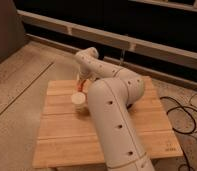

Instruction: Place the pepper in the ceramic bowl

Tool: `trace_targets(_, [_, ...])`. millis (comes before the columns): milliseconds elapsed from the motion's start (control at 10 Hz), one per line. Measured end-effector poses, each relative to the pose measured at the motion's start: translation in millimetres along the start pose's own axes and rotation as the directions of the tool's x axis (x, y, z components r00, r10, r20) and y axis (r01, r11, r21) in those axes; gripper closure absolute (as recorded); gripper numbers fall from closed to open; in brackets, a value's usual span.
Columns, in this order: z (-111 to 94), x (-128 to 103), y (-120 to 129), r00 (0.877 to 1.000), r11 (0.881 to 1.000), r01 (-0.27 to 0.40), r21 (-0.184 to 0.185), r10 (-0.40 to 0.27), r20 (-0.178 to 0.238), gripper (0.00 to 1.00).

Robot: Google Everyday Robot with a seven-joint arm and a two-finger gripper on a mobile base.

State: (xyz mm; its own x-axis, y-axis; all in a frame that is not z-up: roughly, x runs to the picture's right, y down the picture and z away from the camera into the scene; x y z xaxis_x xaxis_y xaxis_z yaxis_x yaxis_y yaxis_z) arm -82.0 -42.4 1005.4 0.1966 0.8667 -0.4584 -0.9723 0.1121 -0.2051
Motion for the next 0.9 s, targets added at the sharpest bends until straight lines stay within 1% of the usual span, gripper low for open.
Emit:
trace_targets(100, [2, -3, 2, 1.000, 1.000, 0.002, -0.008, -0.002, 0.014, 0.35])
trace_targets(200, [3, -9, 5, 0.999, 1.000, 0.025, -0.014, -0.025, 0.038, 0.35])
trace_targets(400, [7, -14, 15, 0.996, 0.997, 0.072, -0.016, -0.071, 0.055, 0.35])
trace_targets(500, [11, -15, 25, 0.993, 0.994, 0.105, -0.022, -0.104, 0.059, 0.35])
trace_targets(600, [17, -16, 32, 0.990, 0.991, 0.133, -0.027, -0.131, 0.056, 0.35])
trace_targets(700, [23, -15, 37, 0.988, 0.989, 0.145, -0.034, -0.144, 0.048, 0.35])
trace_targets(900, [49, -3, 49, 0.987, 0.985, 0.163, -0.063, -0.163, -0.002, 0.35])
